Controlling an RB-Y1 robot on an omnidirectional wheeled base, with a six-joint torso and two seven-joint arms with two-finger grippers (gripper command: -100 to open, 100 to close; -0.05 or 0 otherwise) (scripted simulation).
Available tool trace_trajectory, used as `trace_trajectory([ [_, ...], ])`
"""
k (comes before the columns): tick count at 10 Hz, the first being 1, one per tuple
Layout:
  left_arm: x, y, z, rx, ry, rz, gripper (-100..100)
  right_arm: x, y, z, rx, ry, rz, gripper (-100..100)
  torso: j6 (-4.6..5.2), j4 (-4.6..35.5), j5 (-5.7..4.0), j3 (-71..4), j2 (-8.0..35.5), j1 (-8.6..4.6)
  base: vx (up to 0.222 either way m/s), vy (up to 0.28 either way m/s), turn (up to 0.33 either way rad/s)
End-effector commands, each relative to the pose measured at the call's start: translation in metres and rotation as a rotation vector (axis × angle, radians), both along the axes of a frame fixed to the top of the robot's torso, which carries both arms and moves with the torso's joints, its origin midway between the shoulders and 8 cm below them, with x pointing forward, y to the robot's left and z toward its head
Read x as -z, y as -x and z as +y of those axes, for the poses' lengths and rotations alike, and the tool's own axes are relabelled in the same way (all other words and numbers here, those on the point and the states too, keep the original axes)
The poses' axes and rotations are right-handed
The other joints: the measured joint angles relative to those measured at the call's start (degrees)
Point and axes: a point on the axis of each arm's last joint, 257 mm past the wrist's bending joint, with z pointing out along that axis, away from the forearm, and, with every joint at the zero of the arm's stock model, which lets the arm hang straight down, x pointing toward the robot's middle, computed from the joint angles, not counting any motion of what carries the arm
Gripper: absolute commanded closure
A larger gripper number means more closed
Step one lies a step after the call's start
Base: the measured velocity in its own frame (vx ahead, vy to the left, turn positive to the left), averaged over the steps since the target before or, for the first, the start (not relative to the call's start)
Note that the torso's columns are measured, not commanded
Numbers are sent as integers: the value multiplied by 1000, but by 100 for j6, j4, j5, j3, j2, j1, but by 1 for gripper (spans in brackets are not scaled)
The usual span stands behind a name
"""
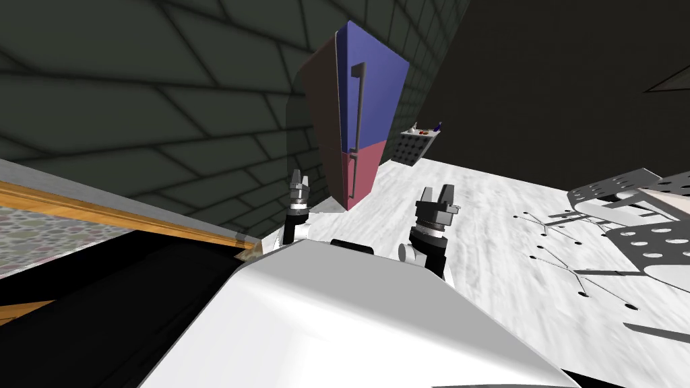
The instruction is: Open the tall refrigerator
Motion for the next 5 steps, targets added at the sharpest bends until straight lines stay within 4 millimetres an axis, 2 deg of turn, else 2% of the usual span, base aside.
trace_trajectory([
  [1,0,0,0,0,0,0,0,0,0,0,0,0,0,0,0,423,0,-845,424,0,0,0,0],
  [3,0,0,0,0,0,0,0,0,0,0,0,0,0,0,0,1269,0,-2537,1270,0,0,0,0],
  [4,3,1,1,10,-35,13,-100,0,0,0,0,0,0,0,0,1692,0,-3383,1693,0,28,-9,13],
  [5,5,3,3,14,-59,24,-100,0,0,0,0,0,0,0,-1,1879,0,-3780,1880,-1,57,-25,18],
])
